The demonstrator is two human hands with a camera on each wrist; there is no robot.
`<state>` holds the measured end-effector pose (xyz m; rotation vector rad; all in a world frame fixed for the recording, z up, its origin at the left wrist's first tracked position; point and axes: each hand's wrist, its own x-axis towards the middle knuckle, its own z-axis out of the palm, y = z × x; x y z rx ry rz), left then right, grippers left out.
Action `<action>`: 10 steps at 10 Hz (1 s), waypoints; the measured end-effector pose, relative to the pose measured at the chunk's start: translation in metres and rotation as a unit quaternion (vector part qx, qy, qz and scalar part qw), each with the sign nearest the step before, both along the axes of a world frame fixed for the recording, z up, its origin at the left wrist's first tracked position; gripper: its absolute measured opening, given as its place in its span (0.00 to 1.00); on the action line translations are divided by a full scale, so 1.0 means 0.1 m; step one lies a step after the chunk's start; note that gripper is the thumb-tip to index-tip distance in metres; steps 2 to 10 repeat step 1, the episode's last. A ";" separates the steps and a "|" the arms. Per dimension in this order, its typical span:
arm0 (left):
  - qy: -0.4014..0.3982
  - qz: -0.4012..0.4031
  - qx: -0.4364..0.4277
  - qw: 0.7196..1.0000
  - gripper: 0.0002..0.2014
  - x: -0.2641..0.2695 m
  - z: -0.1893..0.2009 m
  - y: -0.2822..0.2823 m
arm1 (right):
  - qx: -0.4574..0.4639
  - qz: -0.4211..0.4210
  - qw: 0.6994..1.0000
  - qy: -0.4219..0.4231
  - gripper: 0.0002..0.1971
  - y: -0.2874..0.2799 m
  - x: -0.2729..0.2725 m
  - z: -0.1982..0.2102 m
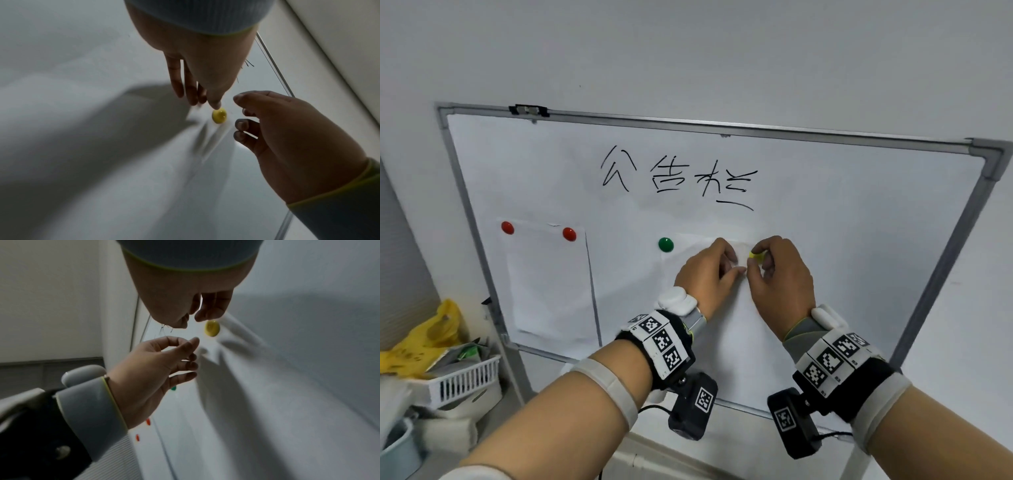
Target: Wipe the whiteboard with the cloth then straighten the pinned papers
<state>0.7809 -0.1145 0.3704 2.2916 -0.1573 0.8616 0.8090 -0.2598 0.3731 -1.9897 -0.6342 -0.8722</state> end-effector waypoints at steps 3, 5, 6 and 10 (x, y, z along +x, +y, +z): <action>-0.023 0.075 0.007 0.997 0.06 -0.26 -0.03 0.01 | -0.006 0.098 0.995 0.021 0.08 0.00 -0.05 -0.05; -0.023 0.075 0.007 0.997 0.06 -0.26 -0.03 0.01 | -0.006 0.098 0.995 0.021 0.08 0.00 -0.05 -0.05; -0.023 0.075 0.007 0.997 0.06 -0.26 -0.03 0.01 | -0.006 0.098 0.995 0.021 0.08 0.00 -0.05 -0.05; -0.023 0.075 0.007 0.997 0.06 -0.26 -0.03 0.01 | -0.006 0.098 0.995 0.021 0.08 0.00 -0.05 -0.05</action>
